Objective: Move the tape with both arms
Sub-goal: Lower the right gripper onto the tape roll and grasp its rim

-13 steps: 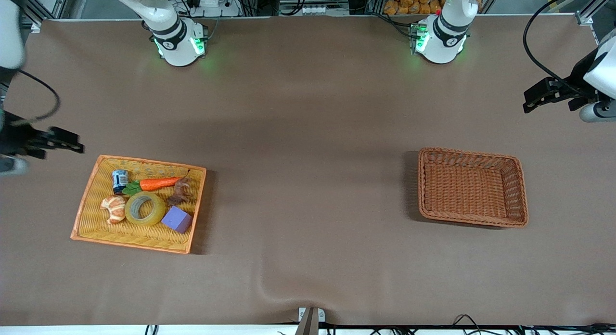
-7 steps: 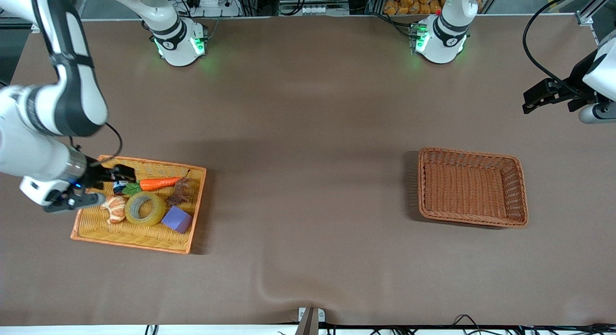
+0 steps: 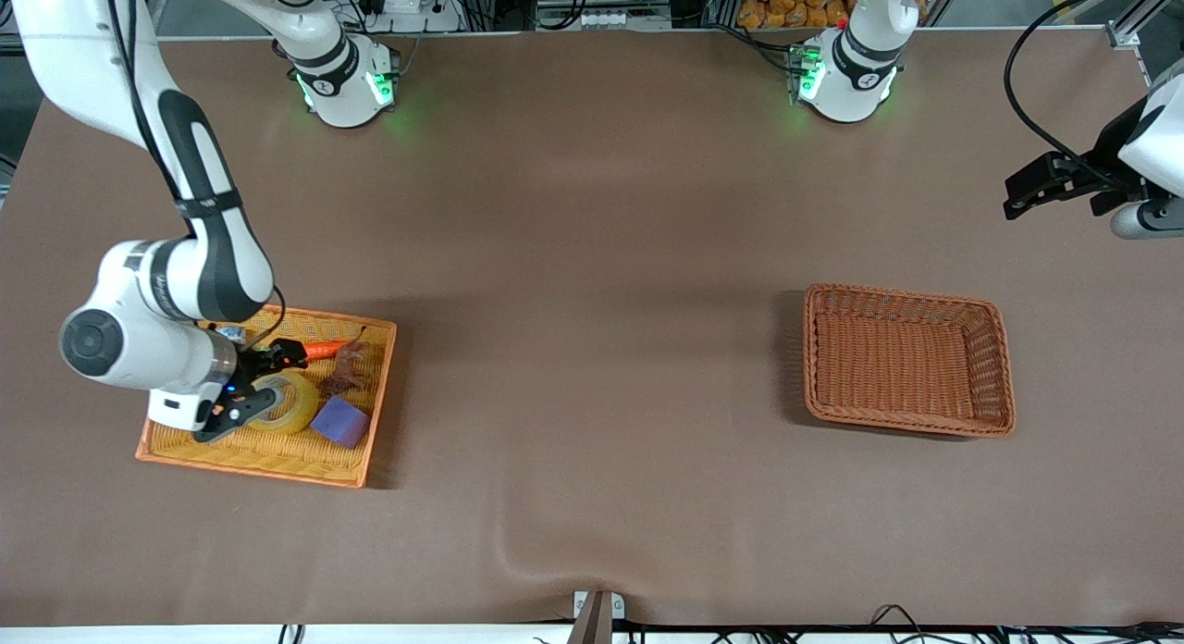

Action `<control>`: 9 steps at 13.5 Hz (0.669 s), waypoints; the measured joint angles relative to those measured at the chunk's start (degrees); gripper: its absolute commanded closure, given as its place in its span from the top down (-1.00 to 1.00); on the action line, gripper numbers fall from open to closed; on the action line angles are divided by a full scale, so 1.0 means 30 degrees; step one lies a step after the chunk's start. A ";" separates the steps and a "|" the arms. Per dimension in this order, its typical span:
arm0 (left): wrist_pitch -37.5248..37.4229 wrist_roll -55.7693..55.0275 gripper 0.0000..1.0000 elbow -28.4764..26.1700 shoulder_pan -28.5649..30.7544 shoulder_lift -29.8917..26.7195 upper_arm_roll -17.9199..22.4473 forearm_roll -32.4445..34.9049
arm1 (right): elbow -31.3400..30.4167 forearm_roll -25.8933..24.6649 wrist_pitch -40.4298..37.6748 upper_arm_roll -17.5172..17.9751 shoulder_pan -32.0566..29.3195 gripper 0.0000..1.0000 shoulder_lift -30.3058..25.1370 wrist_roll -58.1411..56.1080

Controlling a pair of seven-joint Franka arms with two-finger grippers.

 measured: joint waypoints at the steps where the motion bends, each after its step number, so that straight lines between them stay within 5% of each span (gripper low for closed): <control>1: 0.0000 0.0000 1.00 -0.0003 0.0000 0.0005 0.0000 0.0000 | 0.0118 0.0010 0.0423 -0.0039 -0.0005 1.00 0.0512 -0.0997; 4: -0.0001 0.0000 1.00 -0.0011 -0.0001 0.0011 -0.0004 0.0000 | 0.0473 0.0010 0.0757 -0.0152 -0.0049 0.97 0.1548 -0.2400; 8: -0.0001 0.0000 1.00 -0.0012 0.0000 0.0023 -0.0005 0.0000 | 0.0544 0.0010 0.1015 -0.0253 -0.0276 -0.89 0.1813 -0.2793; 9: -0.0001 0.0000 1.00 -0.0012 0.0000 0.0038 -0.0007 0.0000 | 0.0545 0.0028 0.0983 -0.0262 -0.0450 -1.00 0.1862 -0.2819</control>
